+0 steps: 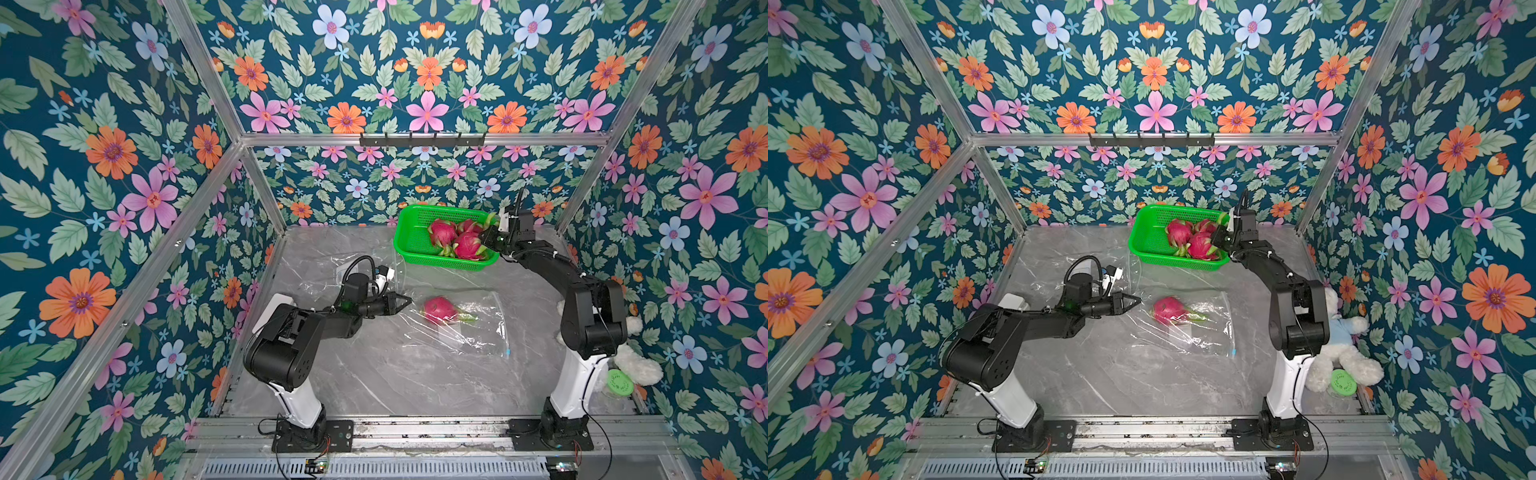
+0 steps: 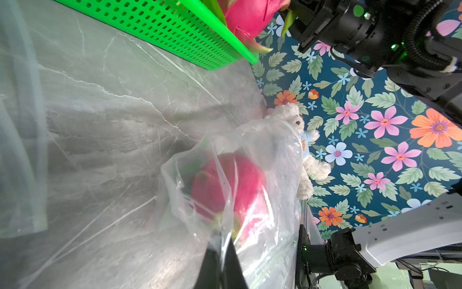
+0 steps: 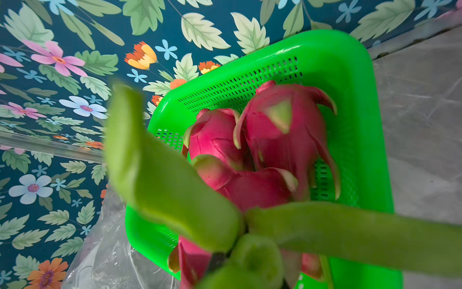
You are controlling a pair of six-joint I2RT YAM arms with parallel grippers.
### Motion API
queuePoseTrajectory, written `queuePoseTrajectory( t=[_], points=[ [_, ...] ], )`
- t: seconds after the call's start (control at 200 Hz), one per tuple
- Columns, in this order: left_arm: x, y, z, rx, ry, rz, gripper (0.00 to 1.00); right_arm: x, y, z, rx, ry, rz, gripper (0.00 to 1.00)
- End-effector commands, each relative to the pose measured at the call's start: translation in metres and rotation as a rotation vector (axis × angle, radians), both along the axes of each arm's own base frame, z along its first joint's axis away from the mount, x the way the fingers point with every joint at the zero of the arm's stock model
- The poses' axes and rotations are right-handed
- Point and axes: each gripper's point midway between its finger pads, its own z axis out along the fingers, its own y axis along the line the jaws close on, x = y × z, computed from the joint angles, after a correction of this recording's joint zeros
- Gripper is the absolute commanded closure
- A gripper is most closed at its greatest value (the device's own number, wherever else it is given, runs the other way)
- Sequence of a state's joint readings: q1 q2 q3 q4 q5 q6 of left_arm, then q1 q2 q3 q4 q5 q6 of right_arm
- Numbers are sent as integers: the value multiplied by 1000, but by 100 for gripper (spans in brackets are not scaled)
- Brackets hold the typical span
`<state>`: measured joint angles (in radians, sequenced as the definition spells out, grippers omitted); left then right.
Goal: Open the zip-top bag and take out the dragon fruit
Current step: Place the dragon fruit in the basket.
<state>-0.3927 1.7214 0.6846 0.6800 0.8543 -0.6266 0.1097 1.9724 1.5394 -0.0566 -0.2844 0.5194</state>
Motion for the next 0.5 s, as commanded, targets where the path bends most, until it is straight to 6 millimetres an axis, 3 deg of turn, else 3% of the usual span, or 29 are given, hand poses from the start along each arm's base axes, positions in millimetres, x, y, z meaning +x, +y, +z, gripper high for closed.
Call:
queuePoseTrajectory(
  t=[0.0,0.02,0.145,0.315,0.495],
  points=[
    [0,0,3,-5,-11,-6,100,2,0,-22,-23,81,2,100],
    [0,0,3,-5,-11,-5,100,3,0,-23,-24,87,5,99],
    [0,1,3,-2,-11,0,100,3,0,-18,-19,79,12,74],
    [2,2,4,-3,-15,3,100,-8,-19,25,-17,6,-12,53],
    [3,3,5,-2,-19,7,100,-44,-45,71,-54,-71,-41,41]
  ],
)
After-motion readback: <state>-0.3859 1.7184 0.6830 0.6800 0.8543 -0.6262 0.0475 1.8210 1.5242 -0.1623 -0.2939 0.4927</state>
